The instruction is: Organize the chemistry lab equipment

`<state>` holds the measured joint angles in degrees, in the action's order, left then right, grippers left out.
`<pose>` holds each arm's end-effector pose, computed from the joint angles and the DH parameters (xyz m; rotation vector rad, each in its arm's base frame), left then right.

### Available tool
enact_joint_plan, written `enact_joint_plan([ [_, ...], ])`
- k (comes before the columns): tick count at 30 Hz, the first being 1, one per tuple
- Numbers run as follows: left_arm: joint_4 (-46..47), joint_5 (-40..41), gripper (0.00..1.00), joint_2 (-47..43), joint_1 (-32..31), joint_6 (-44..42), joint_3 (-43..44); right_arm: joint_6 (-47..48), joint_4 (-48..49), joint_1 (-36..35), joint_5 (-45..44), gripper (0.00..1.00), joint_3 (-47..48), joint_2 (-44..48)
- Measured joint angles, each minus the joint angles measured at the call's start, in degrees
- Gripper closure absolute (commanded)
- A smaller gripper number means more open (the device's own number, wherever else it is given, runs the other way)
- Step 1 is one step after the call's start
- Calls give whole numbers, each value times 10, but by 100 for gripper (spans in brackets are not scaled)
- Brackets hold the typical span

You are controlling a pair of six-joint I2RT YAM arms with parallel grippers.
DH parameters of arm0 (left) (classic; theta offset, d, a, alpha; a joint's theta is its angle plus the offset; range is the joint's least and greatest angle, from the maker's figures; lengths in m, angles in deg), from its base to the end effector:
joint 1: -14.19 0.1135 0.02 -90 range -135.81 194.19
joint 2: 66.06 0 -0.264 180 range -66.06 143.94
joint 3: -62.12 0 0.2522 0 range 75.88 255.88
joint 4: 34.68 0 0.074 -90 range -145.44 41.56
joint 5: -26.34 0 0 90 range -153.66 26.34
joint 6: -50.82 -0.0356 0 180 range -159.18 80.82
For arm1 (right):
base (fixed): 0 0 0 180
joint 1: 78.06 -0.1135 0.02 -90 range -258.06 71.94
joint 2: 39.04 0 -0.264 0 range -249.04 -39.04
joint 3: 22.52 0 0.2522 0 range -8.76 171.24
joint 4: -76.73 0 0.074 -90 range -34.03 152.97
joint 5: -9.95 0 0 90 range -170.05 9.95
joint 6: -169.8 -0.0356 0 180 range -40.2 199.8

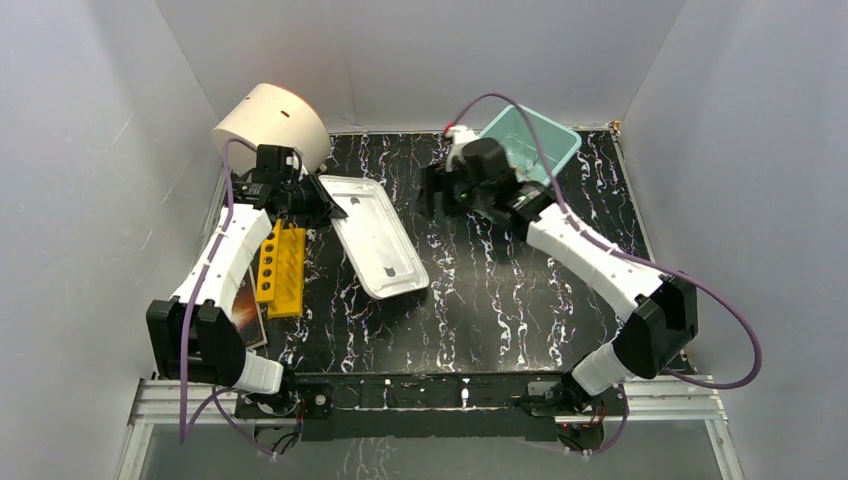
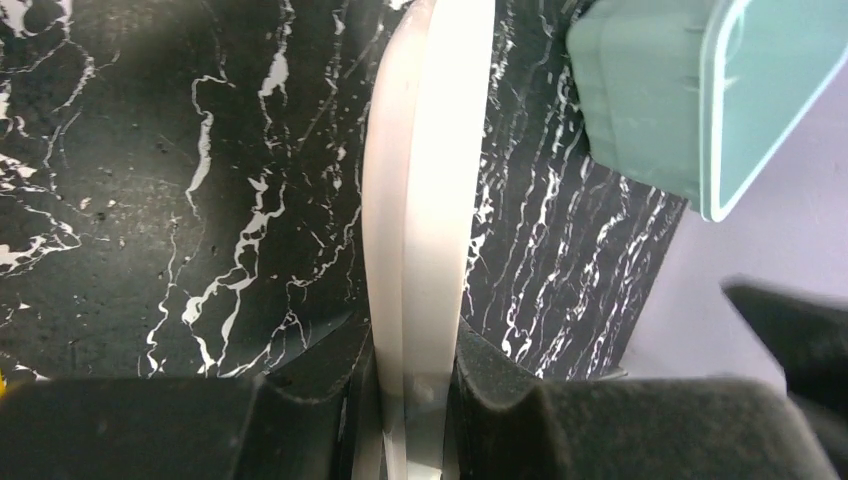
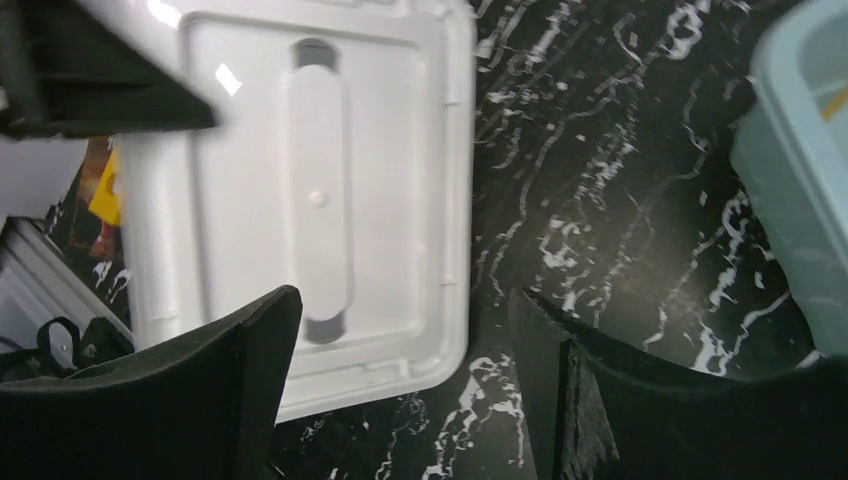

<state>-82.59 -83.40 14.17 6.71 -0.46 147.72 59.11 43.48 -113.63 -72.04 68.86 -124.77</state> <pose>0.3013 -0.0517 0.3246 -0.4675 2.3513 -0.7948 0.2803 0.2065 0.3510 -0.3656 2.1017 0.7402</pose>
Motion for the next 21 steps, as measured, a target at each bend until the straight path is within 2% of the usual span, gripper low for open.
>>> enact_joint_plan([
  [6,-12,33,100,47,2,26,28,36,-45,-223,-222,17,100,-26],
  [9,-22,45,100,64,2,39,40,61,-56,-299,-296,17,128,-59],
  [16,-43,62,100,83,2,52,72,111,-87,-378,-402,19,143,-139],
  [21,-50,64,100,87,2,56,73,134,-107,-397,-438,27,157,-185],
])
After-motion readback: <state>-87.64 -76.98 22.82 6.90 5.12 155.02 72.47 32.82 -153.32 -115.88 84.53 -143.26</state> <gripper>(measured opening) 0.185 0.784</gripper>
